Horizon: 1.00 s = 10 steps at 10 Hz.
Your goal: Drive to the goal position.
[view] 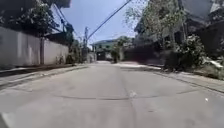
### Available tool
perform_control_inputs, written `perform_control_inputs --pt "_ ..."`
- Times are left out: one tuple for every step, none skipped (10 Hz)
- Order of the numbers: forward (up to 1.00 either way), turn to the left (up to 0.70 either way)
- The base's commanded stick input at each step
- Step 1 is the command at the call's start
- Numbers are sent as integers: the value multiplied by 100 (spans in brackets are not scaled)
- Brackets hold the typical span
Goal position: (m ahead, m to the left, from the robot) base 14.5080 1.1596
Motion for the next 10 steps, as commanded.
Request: perform_control_inputs --pt "100 1" --pt "100 1" --pt "100 1" --pt "100 -25" --pt "100 -39" --pt "100 -39" --pt "100 -39" --pt "100 -39" --pt "100 -39" --pt "100 -39"
